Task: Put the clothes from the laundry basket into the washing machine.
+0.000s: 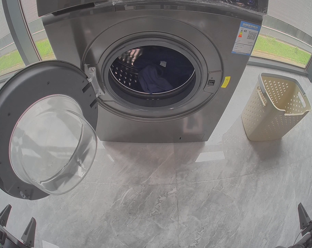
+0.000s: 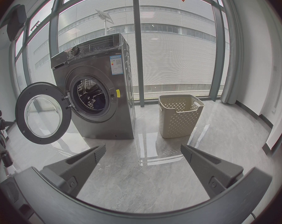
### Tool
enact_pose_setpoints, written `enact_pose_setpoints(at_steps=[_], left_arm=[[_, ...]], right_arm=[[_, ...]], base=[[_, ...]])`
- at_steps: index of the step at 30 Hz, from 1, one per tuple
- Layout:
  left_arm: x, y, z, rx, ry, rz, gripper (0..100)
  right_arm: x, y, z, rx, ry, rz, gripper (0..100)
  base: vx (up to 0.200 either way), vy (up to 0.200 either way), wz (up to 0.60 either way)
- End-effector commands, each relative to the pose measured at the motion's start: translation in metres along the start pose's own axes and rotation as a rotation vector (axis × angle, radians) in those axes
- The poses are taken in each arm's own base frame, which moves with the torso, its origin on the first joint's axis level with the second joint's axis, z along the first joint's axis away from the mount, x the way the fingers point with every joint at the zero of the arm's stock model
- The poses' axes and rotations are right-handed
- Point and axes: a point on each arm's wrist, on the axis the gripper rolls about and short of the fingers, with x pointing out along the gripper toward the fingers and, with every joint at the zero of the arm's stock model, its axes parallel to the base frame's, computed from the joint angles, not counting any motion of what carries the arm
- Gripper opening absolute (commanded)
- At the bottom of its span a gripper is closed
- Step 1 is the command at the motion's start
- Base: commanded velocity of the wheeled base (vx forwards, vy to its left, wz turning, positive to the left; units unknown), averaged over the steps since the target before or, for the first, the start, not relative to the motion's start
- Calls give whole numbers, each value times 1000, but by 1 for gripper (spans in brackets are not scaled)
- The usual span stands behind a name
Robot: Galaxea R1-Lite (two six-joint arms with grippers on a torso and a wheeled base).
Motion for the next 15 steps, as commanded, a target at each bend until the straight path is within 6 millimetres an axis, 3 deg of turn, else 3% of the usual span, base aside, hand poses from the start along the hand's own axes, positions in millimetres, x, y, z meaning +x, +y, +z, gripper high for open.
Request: enact_pose_setpoints(at_steps=[1,15], left_arm=[[1,-1,-7,11,26,60,100],[-5,-2,-11,48,-30,78,100]], right_arm=[[-4,1,-9,-25,-22,-43,100],[-4,3,-10,-70,-17,32,100]], base=[[0,0,0],[0,0,0]])
